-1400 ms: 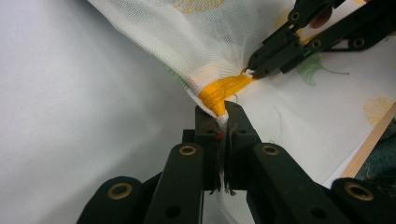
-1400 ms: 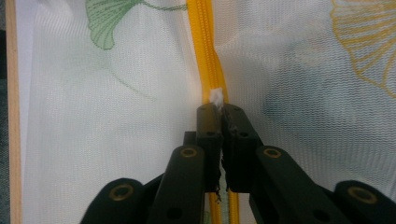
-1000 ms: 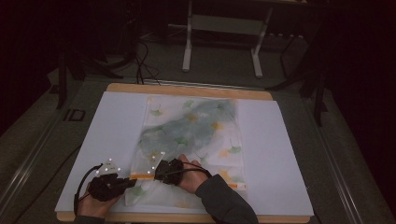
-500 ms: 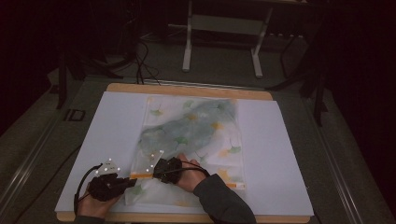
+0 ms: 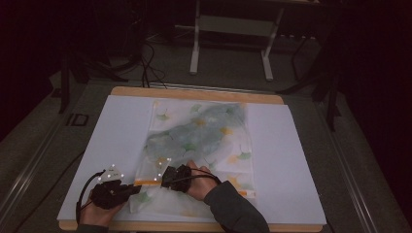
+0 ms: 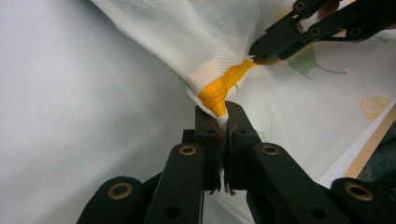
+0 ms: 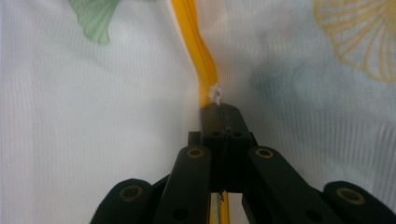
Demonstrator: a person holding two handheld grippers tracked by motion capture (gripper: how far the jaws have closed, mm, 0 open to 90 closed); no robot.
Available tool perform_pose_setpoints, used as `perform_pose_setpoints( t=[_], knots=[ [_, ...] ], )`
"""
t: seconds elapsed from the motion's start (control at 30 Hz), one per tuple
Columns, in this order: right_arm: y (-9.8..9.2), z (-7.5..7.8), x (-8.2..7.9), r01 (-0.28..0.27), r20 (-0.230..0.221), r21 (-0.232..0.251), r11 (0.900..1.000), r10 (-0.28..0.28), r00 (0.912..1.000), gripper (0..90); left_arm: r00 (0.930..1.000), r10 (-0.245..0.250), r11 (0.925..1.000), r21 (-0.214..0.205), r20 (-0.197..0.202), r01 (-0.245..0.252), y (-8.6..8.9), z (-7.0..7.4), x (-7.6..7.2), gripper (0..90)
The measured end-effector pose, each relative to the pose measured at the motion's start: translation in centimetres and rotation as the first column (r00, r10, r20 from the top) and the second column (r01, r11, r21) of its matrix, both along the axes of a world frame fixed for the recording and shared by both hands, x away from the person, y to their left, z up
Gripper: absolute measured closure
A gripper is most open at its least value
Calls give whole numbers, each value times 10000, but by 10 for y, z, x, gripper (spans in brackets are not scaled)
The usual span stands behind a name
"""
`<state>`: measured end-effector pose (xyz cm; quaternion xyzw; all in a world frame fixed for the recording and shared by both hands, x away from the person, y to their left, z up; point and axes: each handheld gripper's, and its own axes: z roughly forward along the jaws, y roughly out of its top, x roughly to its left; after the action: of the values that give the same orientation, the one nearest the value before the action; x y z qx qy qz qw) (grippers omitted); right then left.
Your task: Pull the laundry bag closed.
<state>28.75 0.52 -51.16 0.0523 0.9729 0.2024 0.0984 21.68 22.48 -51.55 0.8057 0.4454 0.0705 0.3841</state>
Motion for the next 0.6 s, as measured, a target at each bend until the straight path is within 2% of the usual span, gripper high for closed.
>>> perform_pose_setpoints(
  t=[0.3,0.4,0.47,0.6],
  knots=[
    [-13,-1,-4,-77,-231,94,9999,80,9997,900,10000,-26,10000,-5,7,26,0,0,0,864],
    [-15,1,-6,-118,-157,102,9999,120,9998,900,10000,13,10000,-20,40,-12,0,0,0,864],
    [-17,1,-7,-128,2,-56,9999,128,9999,900,10000,37,10000,-66,43,-37,2,0,-1,864],
    [-24,1,-7,-22,-88,144,9999,23,10000,900,10000,-1,10000,-92,29,1,1,0,0,863]
  ],
)
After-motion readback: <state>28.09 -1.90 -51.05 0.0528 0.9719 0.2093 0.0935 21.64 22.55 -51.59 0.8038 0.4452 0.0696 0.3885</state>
